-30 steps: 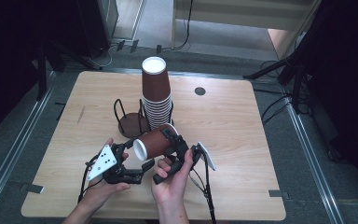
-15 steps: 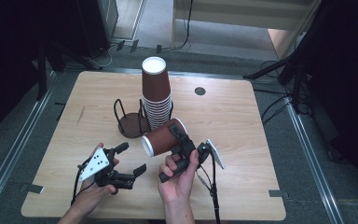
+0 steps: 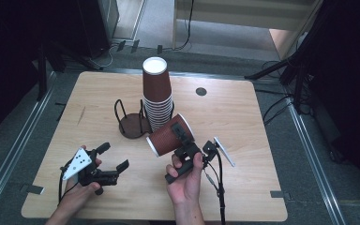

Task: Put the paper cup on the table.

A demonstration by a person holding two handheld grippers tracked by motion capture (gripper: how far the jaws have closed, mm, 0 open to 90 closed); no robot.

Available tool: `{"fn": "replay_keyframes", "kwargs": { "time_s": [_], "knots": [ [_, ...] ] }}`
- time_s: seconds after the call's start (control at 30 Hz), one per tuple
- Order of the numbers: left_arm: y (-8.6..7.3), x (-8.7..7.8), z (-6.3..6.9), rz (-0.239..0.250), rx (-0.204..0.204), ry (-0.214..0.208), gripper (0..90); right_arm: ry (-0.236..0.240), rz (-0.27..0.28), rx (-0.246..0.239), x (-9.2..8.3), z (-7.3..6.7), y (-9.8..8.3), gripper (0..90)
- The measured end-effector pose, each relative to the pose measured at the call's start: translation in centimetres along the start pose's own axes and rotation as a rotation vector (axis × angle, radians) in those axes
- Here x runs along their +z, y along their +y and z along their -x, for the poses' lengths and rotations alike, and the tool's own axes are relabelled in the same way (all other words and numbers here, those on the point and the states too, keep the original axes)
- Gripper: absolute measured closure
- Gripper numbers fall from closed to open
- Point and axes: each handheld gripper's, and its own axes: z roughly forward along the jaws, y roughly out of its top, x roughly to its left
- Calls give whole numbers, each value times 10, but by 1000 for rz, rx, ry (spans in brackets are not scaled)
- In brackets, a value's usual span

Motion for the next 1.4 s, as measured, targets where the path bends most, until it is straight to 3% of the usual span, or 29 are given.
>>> {"fn": "replay_keyframes", "kwargs": {
  "time_s": [0.27,0.5,0.87,1.23,1.4],
  "knots": [
    [-3,-14,-18,-7,-16,53,0,-9,1,-129,-3,1,7,113],
    [-5,-25,-31,-13,-26,90,0,-69,3,-234,-4,4,10,113],
    [-6,-37,-48,-9,-50,136,0,-139,105,-445,-2,9,14,113],
    [-9,-40,-55,-26,-38,175,0,-212,168,-643,-1,18,22,112],
    [-9,-41,-58,-28,-47,186,0,-204,195,-729,1,20,24,112]
  ]
}}
